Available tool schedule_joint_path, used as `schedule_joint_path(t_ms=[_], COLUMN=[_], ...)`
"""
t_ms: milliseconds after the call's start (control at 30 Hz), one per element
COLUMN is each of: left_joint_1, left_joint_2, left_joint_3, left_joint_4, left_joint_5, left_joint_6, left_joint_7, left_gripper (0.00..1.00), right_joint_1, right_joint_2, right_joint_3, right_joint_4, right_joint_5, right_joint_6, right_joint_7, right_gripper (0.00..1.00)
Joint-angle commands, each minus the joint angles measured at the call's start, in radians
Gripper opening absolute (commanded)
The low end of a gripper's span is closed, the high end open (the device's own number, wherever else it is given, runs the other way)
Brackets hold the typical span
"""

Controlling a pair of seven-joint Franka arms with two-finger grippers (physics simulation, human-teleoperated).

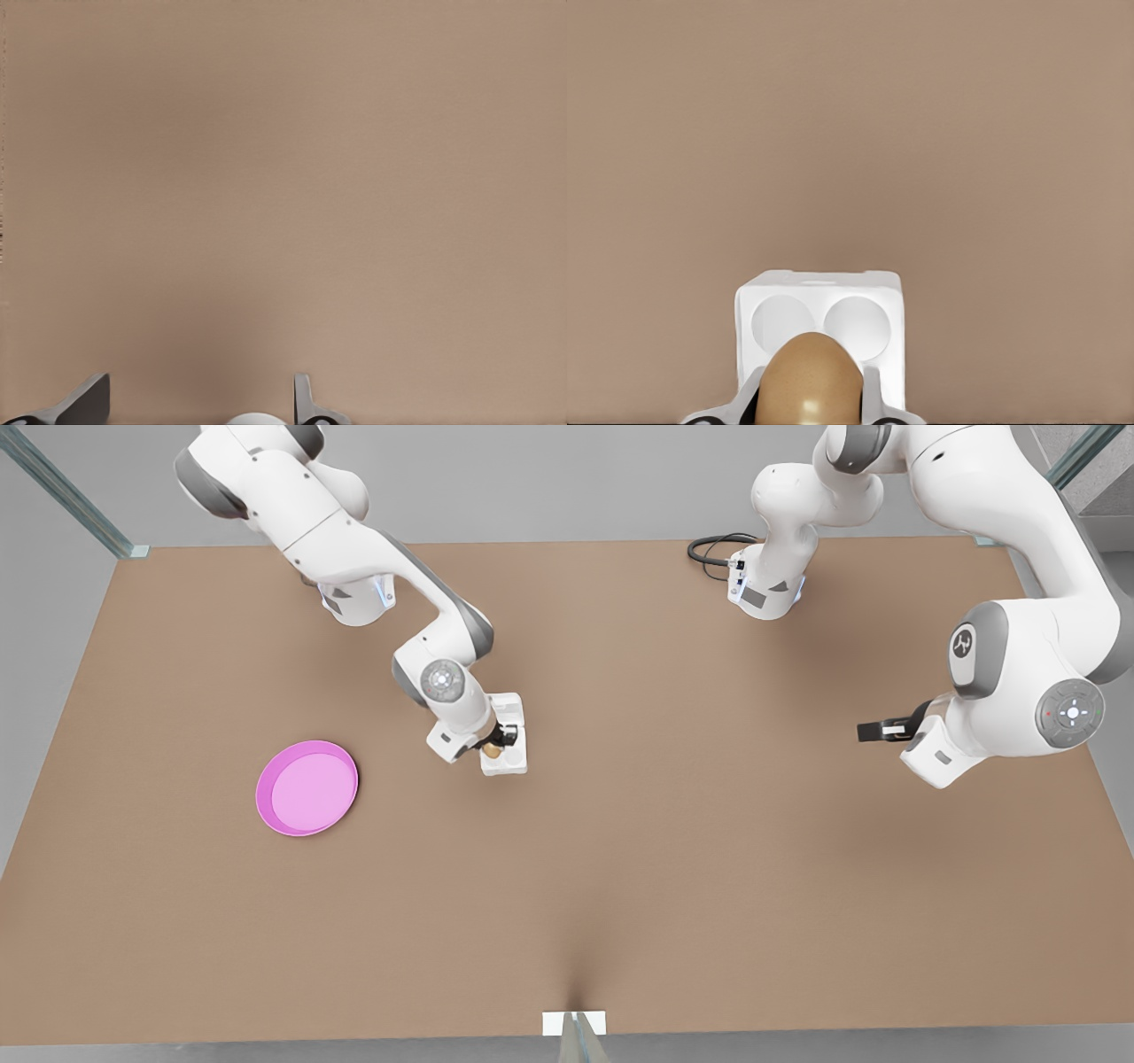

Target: Pack egg into the box and close the box lid

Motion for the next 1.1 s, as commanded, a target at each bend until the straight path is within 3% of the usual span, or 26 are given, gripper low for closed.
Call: schedule_joint_path(t_ms=[0, 233, 267, 300, 567, 633, 733, 767, 800, 833, 867, 933, 1033, 1067], left_joint_1=[0.001, 0.001, 0.001, 0.001, -0.001, -0.001, -0.003, -0.003, -0.003, -0.004, -0.024, -0.228, -0.417, -0.426], left_joint_2=[0.000, -0.002, -0.002, -0.002, -0.003, -0.014, -0.052, -0.046, -0.037, -0.022, 0.027, 0.159, 0.288, 0.319], left_joint_3=[0.000, 0.000, -0.001, -0.001, -0.004, -0.018, -0.207, -0.291, -0.381, -0.538, -0.679, -0.704, -0.695, -0.695], left_joint_4=[0.000, 0.000, 0.000, 0.000, 0.002, 0.002, 0.003, 0.026, 0.032, 0.032, 0.041, 0.144, 0.147, 0.147], left_joint_5=[0.003, 0.004, 0.004, 0.004, 0.006, -0.009, -0.011, -0.006, -0.009, -0.016, -0.049, -0.043, -0.003, 0.000], left_joint_6=[0.000, -0.008, -0.008, -0.008, -0.006, -0.011, -0.064, -0.064, -0.063, -0.060, -0.009, 0.086, 0.380, 0.452], left_joint_7=[0.000, 0.000, 0.000, 0.000, -0.006, -0.011, -0.023, -0.069, -0.156, -0.267, -0.391, -0.586, -0.948, -0.953], left_gripper=[1.00, 1.00, 1.00, 1.00, 1.00, 1.00, 1.00, 0.89, 0.59, 0.21, 0.21, 0.21, 0.21, 0.21], right_joint_1=[0.001, 0.024, 0.024, 0.022, 0.012, -0.087, -0.306, -0.438, -0.550, -0.613, -0.623, -0.619, -0.590, -0.506], right_joint_2=[0.004, 0.056, 0.056, 0.053, 0.027, -0.088, -0.284, -0.320, -0.297, -0.272, -0.243, -0.186, -0.292, -0.353], right_joint_3=[-0.001, -0.004, -0.006, -0.006, -0.006, -0.006, -0.021, -0.023, -0.023, -0.023, -0.055, -0.066, -0.087, -0.205], right_joint_4=[0.000, -0.062, -0.062, -0.062, -0.062, -0.059, -0.169, -0.143, 0.033, 0.171, 0.303, 0.558, 0.507, 0.432], right_joint_5=[-0.026, -0.073, -0.075, -0.075, -0.075, -0.075, -0.075, -0.067, -0.063, -0.061, -0.063, -0.061, 0.049, 0.062], right_joint_6=[-0.007, 0.070, 0.076, 0.075, 0.056, -0.057, -0.068, -0.093, -0.272, -0.363, -0.376, -0.669, -0.757, -0.742], right_joint_7=[0.019, 0.060, 0.060, 0.059, 0.056, -0.009, -0.206, -0.323, -0.456, -0.550, -0.553, -0.556, -0.527, -0.543], right_gripper=[0.49, 0.50, 0.93, 1.00, 1.00, 1.00, 1.00, 1.00, 1.00, 1.00, 1.00, 1.00, 1.00, 1.00])
